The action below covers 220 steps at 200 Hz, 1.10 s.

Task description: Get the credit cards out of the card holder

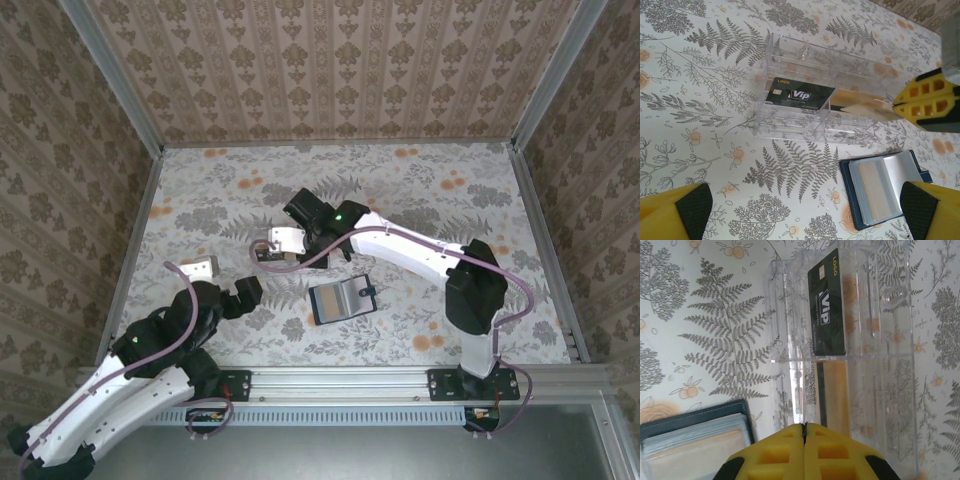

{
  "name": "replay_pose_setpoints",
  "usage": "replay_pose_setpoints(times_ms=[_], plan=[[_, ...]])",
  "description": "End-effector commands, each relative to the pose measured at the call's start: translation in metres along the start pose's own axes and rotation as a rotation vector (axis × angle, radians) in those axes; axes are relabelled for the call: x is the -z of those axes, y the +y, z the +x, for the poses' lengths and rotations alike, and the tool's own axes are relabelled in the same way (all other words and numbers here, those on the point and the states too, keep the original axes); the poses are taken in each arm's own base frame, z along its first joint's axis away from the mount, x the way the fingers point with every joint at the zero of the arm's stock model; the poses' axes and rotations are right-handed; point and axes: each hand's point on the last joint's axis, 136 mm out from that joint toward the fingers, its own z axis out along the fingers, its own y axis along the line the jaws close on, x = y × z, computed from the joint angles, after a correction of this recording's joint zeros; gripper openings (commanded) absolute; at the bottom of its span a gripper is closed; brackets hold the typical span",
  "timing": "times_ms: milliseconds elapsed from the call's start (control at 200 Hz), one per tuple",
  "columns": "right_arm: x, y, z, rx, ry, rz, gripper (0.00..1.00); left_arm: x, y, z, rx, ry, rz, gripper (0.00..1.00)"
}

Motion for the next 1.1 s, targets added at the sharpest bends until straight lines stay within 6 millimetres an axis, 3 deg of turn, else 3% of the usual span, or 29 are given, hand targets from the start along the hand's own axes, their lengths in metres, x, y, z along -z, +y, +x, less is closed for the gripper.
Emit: replay_pose_setpoints(times_ms=[0,560,1095], plan=[[-0.006,-0.009,0.007,0.063,0.048,0.011,0.0,0.001,0.007,0.005,-0.017,0.015,-0.017,1.0],[-0.033,-0.017,0.034,0.046,0.105,-0.021,0.0,0.001,0.013,0.009,-0.019,0.025,-0.033,1.0],[-0.054,-0.025,0.028,0.027,0.103,-0.007,0.02,0.0,0.015,0.014,-0.01,0.039,-0.036,1.0]])
